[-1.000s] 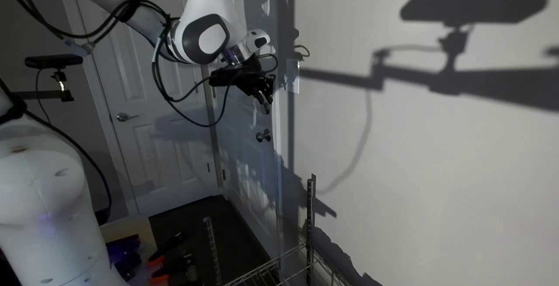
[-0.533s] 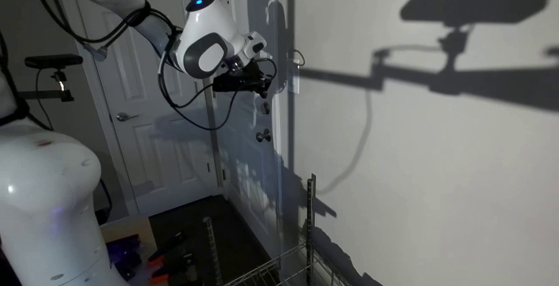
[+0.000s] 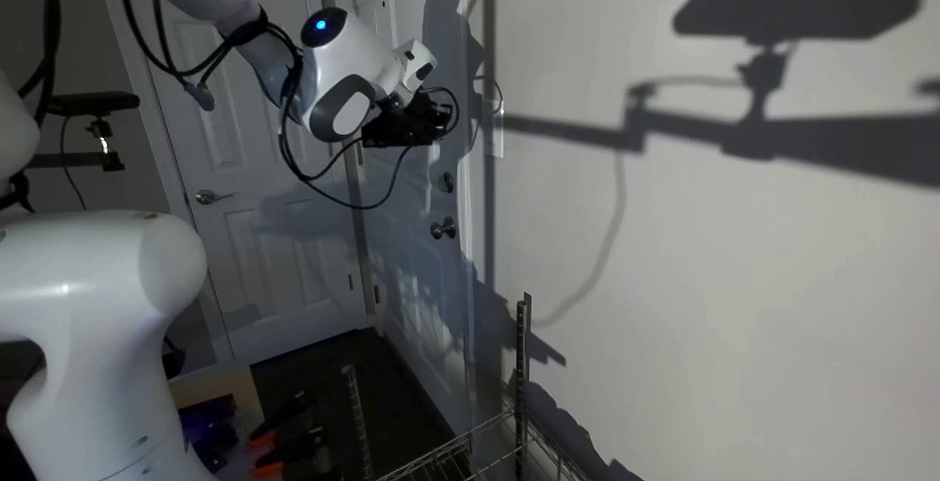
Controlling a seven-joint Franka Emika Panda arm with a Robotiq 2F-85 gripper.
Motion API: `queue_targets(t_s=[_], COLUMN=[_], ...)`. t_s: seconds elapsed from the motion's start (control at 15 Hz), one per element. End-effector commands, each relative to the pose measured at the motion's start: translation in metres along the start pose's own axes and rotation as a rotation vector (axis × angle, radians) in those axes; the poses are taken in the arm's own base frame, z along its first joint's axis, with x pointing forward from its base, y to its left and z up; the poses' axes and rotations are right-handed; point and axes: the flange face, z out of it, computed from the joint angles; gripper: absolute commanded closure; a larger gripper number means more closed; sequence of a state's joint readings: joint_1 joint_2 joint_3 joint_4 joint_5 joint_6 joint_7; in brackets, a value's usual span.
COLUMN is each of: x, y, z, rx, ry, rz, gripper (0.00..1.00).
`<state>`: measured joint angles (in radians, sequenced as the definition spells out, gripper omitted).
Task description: Turn on the light switch
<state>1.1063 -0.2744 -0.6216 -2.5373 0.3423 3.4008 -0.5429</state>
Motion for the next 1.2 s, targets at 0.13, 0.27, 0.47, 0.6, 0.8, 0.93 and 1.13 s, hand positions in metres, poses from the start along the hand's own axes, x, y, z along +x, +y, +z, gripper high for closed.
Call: queue_targets(t_s=[0.13,0.27,0.47,0.6,0.8,0.93,1.13], x=[0.007,0.009,0.02,0.021,0.008,-0.001,-0.004], y=[0.04,0.057,0.08,0.091,0.094,0.095,0.096], z=[-0.004,-0.001,-0.001,0.003,0.015,0.023,0.032], rx=[-0.004,-0.01,-0.016,-0.015,0.008,0.023,0.037], ry=[0.086,0.099,0.136,0.146,0.125,0.109,0.108], rz=[-0.039,-0.058,-0.067,-0.066,-0.045,-0.03,-0.014], gripper=[0.96,0.96,0.95,0.95,0.96,0.96,0.95])
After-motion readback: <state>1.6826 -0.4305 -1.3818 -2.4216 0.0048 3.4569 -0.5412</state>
